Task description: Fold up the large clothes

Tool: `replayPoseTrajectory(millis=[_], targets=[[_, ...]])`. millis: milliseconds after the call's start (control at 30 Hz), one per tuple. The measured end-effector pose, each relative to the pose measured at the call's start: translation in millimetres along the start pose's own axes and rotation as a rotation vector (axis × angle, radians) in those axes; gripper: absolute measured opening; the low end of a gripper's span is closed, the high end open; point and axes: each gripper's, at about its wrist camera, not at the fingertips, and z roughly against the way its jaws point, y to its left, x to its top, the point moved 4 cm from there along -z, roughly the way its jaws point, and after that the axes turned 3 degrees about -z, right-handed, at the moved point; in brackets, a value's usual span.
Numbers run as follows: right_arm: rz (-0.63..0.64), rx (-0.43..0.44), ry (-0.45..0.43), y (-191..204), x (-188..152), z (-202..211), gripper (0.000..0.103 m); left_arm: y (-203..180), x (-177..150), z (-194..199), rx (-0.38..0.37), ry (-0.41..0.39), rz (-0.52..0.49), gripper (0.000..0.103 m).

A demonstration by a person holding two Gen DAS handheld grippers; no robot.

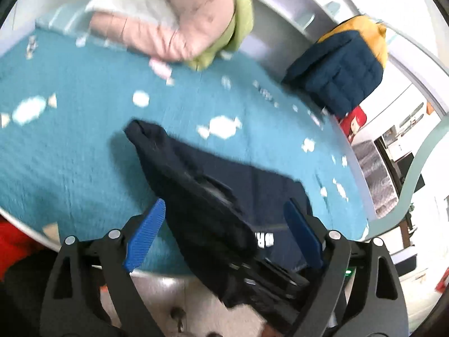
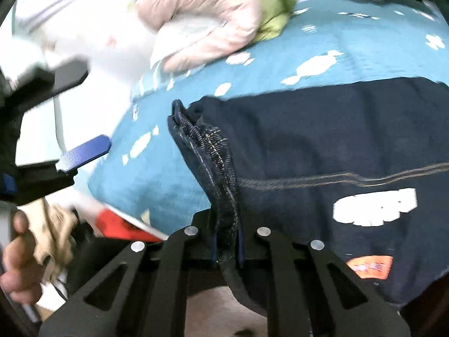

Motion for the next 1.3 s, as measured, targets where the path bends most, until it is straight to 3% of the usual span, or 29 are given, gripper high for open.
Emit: replayPoseTrajectory(millis=[133,233,400,533,700,767,933,1033,1133,1200,1300], targets=[[-0.125,0.037,-0.112,-28.8,19.7,59.6,0.009,-8.6,4.8,-12.8,0.101,-0.025,-0.018,0.088],[-0.196,0.034,-0.199,-54.6,29.1,103.3,0.009,-24.5,-3.2,-39.9,0.069,0.038,-0.023,0.088],[-0.335,-0.032,-0.317,-118.3,26.8,162.9,0.01,-79.5,-39.4,-105.6,0.002,0.17,-0.127,0.088],[-0.495,-0.113,-0.333,-179.4,4.8,174.7,0.011,-112.4,-71.1,-152.6,0.023,0.276,-0.214,0.088],[-0.729,-0.194,-0.234,-259.1,-37.2,147.1,0.014,-117.6,-107.9,-198.9,0.115,0.407,-0.259,0.088],[-0.781,-0.196,-0.206,-270.0,-45.7,145.8,0.018,-115.8,-113.8,-203.2,0.11,0.422,-0.249,0.088],[-0.749,-0.246,-0.184,-265.8,-37.4,161.9,0.029,-110.8,-115.0,-206.1,0.122,0.426,-0.241,0.089],[-0.66,-0.36,-0.206,-258.4,-29.0,187.3,0.036,-113.3,-110.7,-211.9,0.128,0.423,-0.247,0.09],[-0.576,-0.453,-0.275,-251.6,-19.3,218.4,0.036,-116.4,-104.2,-204.6,0.118,0.393,-0.243,0.09],[-0.49,-0.395,-0.304,-240.2,2.3,221.3,0.036,-122.3,-97.2,-199.5,0.118,0.363,-0.256,0.09],[-0.388,-0.312,-0.33,-229.4,41.8,213.1,0.026,-134.5,-90.0,-183.2,0.114,0.294,-0.315,0.09]])
